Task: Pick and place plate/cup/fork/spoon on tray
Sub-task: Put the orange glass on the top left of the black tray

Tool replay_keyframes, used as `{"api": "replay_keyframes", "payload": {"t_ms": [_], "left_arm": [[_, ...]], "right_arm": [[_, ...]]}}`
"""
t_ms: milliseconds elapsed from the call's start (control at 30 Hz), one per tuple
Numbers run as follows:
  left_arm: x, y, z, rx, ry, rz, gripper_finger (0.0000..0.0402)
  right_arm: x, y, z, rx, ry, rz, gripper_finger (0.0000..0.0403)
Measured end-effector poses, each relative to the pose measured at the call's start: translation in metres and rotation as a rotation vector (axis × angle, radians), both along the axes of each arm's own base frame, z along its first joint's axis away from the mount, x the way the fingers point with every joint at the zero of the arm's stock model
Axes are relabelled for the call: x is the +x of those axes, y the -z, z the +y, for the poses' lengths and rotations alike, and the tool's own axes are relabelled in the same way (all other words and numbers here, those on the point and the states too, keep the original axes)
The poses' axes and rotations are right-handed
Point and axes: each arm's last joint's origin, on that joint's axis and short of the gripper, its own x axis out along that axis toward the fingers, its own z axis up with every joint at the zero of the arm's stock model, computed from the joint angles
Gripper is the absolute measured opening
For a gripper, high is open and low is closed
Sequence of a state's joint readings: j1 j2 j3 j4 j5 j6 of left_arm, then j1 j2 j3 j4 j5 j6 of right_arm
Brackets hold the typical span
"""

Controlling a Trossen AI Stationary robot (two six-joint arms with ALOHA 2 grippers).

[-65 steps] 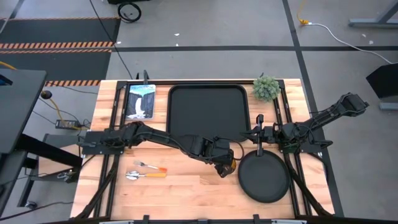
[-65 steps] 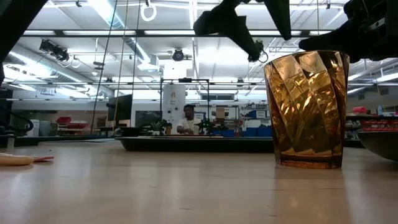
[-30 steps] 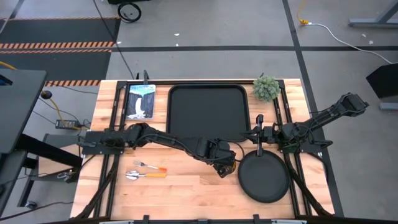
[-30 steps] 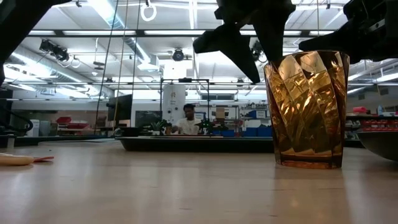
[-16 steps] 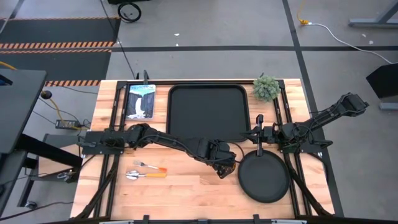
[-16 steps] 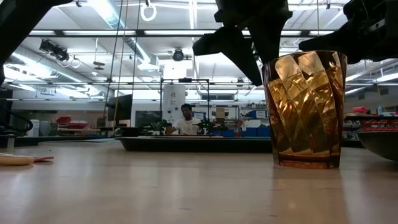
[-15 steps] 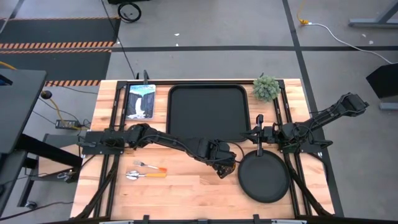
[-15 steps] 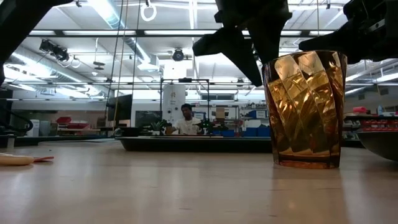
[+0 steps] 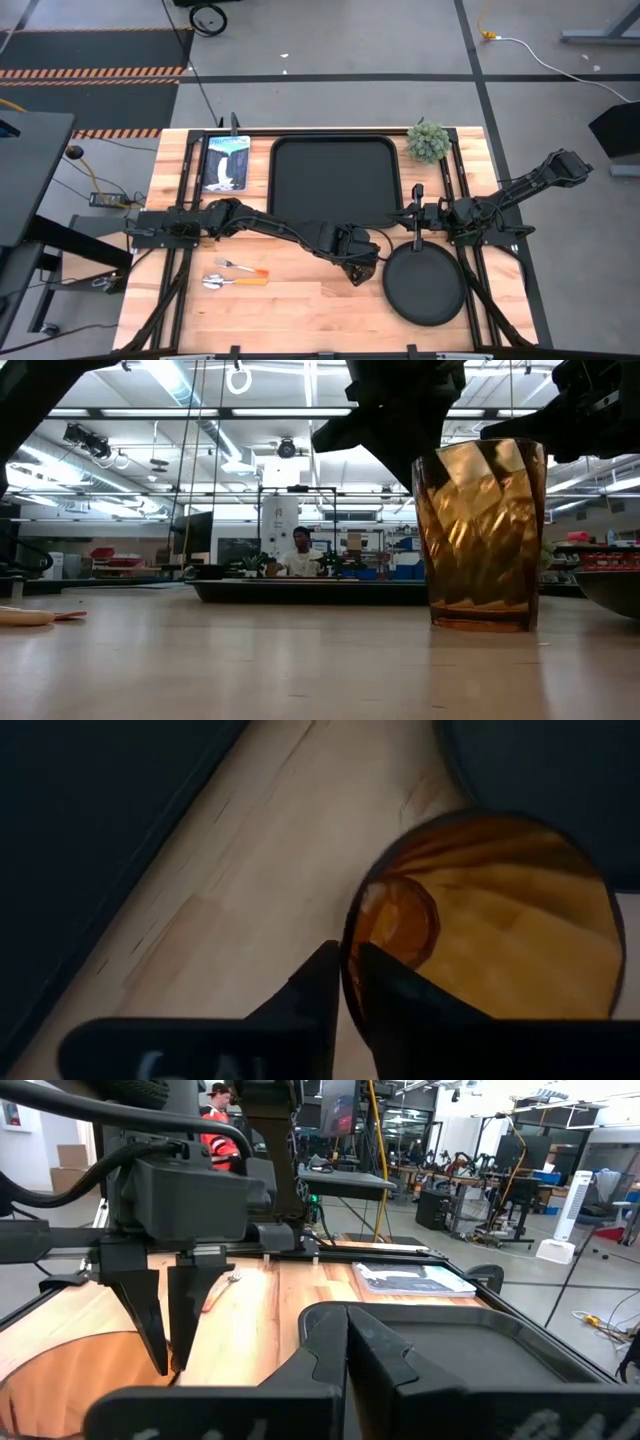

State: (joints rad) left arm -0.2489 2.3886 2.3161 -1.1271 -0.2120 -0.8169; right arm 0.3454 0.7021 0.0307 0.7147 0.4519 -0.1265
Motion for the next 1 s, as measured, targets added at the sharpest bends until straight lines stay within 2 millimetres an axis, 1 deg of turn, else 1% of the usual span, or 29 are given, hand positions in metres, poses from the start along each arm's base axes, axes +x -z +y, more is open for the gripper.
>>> {"api": "replay_keyframes", "payload": {"t_ms": [233,400,633,733,867,1000], "left_arm": [[0.001,0.0,0.002,0.008,-0.004,-0.003,0.0014],[0.001,0.0,0.004,0.008,0.011,0.005,0.0014],[-0.002,-0.006,0.018,-0.069,0.091,0.066,0.0014],[-0.005,-0.013,0.026,-0.062,0.128,0.096,0.0014],[-0.011,-0.025,0.042,-0.044,0.149,0.111,0.0014],[-0.019,-0.044,0.058,-0.011,0.161,0.111,0.0013]], "right_arm": [[0.0,0.0,0.0,0.0,0.0,0.0,0.0016],[0.0,0.0,0.0,-0.001,0.0,0.002,0.0016],[0.0,0.001,0.0,0.002,0.0,0.006,0.0016],[0.0,0.001,0.0,0.002,0.0,0.006,0.0016],[0.0,0.001,0.0,-0.001,0.0,0.012,0.0016],[0.0,0.002,0.0,-0.003,0.0,0.02,0.0016]]}}
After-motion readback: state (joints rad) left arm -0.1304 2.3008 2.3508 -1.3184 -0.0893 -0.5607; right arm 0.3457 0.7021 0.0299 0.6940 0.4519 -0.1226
